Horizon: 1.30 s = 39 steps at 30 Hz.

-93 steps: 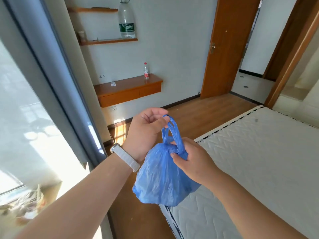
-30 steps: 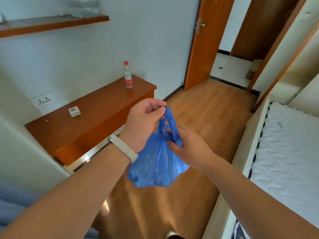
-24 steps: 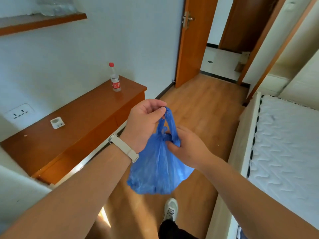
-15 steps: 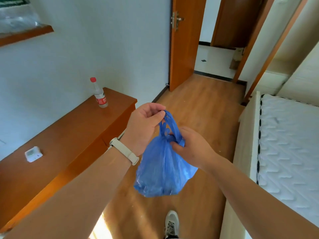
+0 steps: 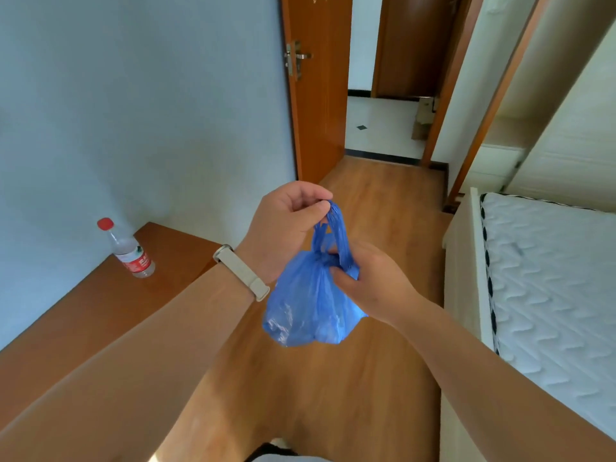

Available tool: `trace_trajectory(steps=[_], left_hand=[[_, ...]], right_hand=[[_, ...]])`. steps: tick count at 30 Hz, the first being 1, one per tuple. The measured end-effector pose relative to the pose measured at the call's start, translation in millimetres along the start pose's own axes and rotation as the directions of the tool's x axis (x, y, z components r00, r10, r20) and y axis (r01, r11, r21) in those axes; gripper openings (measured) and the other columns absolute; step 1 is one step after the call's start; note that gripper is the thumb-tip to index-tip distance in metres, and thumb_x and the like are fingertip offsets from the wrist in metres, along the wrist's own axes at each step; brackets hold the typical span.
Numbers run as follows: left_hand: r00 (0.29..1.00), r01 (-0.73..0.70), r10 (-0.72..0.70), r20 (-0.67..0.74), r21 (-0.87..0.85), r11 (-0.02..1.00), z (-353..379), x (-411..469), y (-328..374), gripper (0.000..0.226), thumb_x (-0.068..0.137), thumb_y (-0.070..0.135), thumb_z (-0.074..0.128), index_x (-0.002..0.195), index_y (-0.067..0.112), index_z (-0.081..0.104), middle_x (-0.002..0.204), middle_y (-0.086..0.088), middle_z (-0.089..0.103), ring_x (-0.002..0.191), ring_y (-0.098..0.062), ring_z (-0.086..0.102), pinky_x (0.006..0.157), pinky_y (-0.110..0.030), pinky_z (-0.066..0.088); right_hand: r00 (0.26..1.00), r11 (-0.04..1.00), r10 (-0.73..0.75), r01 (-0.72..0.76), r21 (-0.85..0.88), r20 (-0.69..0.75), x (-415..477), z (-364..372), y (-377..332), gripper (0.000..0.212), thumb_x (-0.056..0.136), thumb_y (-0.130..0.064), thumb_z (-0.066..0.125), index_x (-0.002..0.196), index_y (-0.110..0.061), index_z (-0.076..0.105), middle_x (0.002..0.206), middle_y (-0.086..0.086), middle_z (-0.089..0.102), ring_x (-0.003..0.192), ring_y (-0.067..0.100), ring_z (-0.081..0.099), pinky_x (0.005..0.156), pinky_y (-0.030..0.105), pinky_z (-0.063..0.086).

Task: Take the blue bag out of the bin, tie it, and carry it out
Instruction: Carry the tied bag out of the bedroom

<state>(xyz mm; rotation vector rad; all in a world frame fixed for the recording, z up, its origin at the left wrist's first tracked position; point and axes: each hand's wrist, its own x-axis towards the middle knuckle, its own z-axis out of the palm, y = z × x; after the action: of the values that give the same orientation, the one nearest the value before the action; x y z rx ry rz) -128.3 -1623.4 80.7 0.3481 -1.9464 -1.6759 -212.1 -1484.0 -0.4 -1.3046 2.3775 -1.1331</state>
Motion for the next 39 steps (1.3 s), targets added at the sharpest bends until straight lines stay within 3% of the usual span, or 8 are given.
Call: trace_trajectory(steps=[12, 17, 20, 26, 29, 35, 39], left_hand=[[0.969, -0.006, 0.011, 0.247, -0.020, 1.000, 32, 184, -63, 0.014, 0.087, 0.003, 0.059, 0.093, 0.013, 0.068, 0.076, 0.000, 0.066, 0.069, -0.005, 0.062, 0.066, -0.018, 0.048], [0.936, 0.032, -0.005, 0.353, -0.070, 0.997, 28, 301, -91, 0.015, 0.087, 0.006, 0.061, 0.090, 0.018, 0.069, 0.078, 0.000, 0.067, 0.073, -0.007, 0.063, 0.068, -0.020, 0.049], [0.915, 0.020, 0.014, 0.404, -0.079, 0.997, 27, 356, -95, 0.016, 0.087, 0.006, 0.061, 0.090, 0.020, 0.069, 0.079, 0.002, 0.067, 0.075, -0.007, 0.063, 0.069, -0.021, 0.049], [0.891, -0.013, 0.035, 0.453, -0.052, 0.999, 31, 461, -93, 0.015, 0.087, 0.007, 0.060, 0.090, 0.020, 0.068, 0.080, 0.003, 0.068, 0.075, -0.007, 0.065, 0.070, -0.023, 0.050], [0.891, -0.004, 0.023, 0.453, -0.043, 0.999, 34, 501, -103, 0.014, 0.088, 0.007, 0.060, 0.092, 0.017, 0.069, 0.086, -0.008, 0.070, 0.077, -0.009, 0.065, 0.072, -0.023, 0.051], [0.910, -0.001, 0.008, 0.415, -0.017, 1.000, 38, 585, -138, 0.014, 0.088, 0.008, 0.059, 0.097, 0.014, 0.068, 0.087, -0.008, 0.069, 0.075, -0.007, 0.064, 0.068, -0.018, 0.050], [0.919, 0.034, -0.011, 0.394, -0.050, 0.998, 43, 635, -163, 0.013, 0.087, 0.005, 0.060, 0.097, 0.011, 0.067, 0.089, -0.013, 0.068, 0.077, -0.010, 0.065, 0.072, -0.021, 0.053]], right_hand=[[0.973, 0.990, 0.135, -0.128, 0.053, -0.189, 115, -20, 70, 0.023, 0.087, -0.028, 0.057, 0.107, -0.036, 0.061, 0.101, -0.012, 0.068, 0.096, 0.008, 0.062, 0.084, 0.034, 0.052], [0.935, 0.965, 0.263, -0.259, 0.046, -0.239, 208, -26, 101, 0.024, 0.085, -0.037, 0.054, 0.104, -0.026, 0.064, 0.102, -0.002, 0.067, 0.093, 0.014, 0.063, 0.081, 0.038, 0.052], [0.915, 0.960, 0.276, -0.277, 0.039, -0.295, 261, -32, 114, 0.021, 0.086, -0.031, 0.057, 0.104, -0.024, 0.064, 0.100, 0.001, 0.066, 0.091, 0.015, 0.062, 0.079, 0.038, 0.052], [0.856, 0.948, 0.310, -0.309, 0.071, -0.415, 356, -46, 138, 0.018, 0.087, -0.029, 0.057, 0.100, -0.021, 0.065, 0.098, 0.004, 0.066, 0.089, 0.017, 0.062, 0.078, 0.042, 0.053], [0.849, 0.947, 0.309, -0.318, 0.053, -0.429, 398, -51, 154, 0.017, 0.087, -0.029, 0.058, 0.099, -0.019, 0.065, 0.096, 0.004, 0.066, 0.086, 0.018, 0.063, 0.074, 0.043, 0.053], [0.864, 0.947, 0.310, -0.319, 0.045, -0.397, 482, -59, 198, 0.029, 0.085, -0.042, 0.051, 0.098, -0.021, 0.065, 0.095, 0.003, 0.066, 0.084, 0.019, 0.064, 0.072, 0.044, 0.054], [0.880, 0.955, 0.293, -0.289, 0.068, -0.374, 531, -62, 228, 0.021, 0.088, -0.033, 0.055, 0.103, -0.024, 0.066, 0.098, -0.002, 0.067, 0.085, 0.015, 0.063, 0.074, 0.038, 0.054]])
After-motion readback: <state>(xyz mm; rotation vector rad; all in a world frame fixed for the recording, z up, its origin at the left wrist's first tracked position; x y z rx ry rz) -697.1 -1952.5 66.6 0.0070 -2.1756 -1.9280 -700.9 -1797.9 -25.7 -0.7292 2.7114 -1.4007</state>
